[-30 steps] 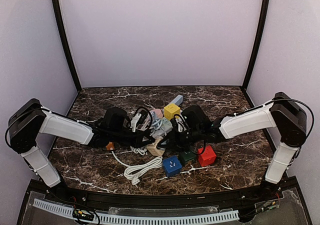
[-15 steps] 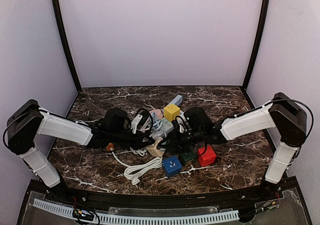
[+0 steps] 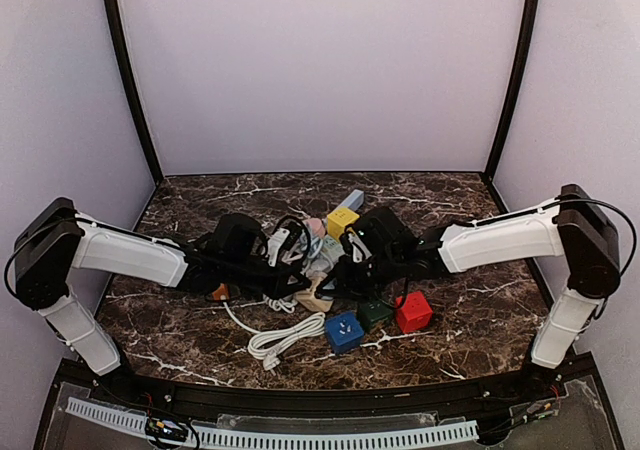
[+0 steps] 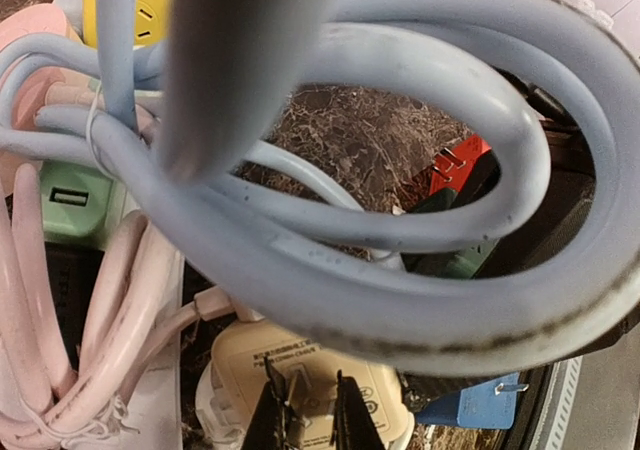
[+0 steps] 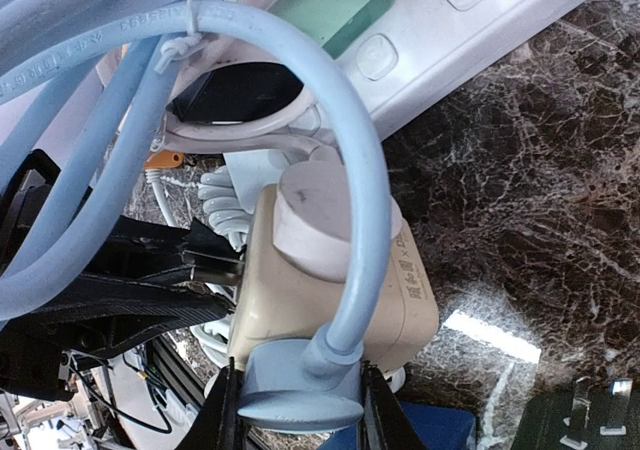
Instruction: Pull the plug off the socket
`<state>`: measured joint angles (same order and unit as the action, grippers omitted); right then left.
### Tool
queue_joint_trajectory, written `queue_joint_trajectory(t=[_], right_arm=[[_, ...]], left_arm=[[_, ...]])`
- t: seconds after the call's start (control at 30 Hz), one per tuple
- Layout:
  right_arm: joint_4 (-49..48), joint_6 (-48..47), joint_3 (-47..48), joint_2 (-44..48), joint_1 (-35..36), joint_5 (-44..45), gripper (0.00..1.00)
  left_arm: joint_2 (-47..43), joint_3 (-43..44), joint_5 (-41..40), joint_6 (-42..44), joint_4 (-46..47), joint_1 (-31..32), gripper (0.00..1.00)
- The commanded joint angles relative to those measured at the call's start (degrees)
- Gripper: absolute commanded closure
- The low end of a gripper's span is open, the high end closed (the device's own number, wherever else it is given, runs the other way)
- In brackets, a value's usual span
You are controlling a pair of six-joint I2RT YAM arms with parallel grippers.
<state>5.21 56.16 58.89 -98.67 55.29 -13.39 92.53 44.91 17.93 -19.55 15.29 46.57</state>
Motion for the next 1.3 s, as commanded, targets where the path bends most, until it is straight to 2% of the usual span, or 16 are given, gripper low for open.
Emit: queue_joint_trajectory(t=[0.0, 0.5, 0.6, 0.73, 1.03, 1.27], right_arm=[[12.6, -3.3, 2.3, 3.0, 1.3, 6.6, 1.00], [22.3, -6.4, 7.3, 3.3, 2.7, 13.2, 1.00], [18.7, -7.2, 5.7, 4.6, 2.8, 12.6, 1.00], [9.3, -7.3, 1.7, 6.9, 2.5, 7.4, 1.00], [1.7, 1.0, -3.3, 9.5, -1.5, -2.0, 1.00], [-3.7, 3.9, -6.0, 10.1, -3.2, -6.9, 1.00]], left_arm=[[0.1, -0.8, -10.8, 2.7, -12.4, -1.6, 0.99], [-0.3, -0.8, -12.8, 3.2, -13.8, -1.6, 0.99], [-0.5, -0.9, -12.1, 3.0, -13.4, -1.6, 0.99], [-0.8, -0.8, -11.3, 2.6, -12.6, -1.6, 0.99], [-2.6, -3.7, -9.8, 6.3, -9.5, -1.5, 0.99], [-4.2, -6.0, -9.2, 9.4, -8.1, -1.2, 0.99]])
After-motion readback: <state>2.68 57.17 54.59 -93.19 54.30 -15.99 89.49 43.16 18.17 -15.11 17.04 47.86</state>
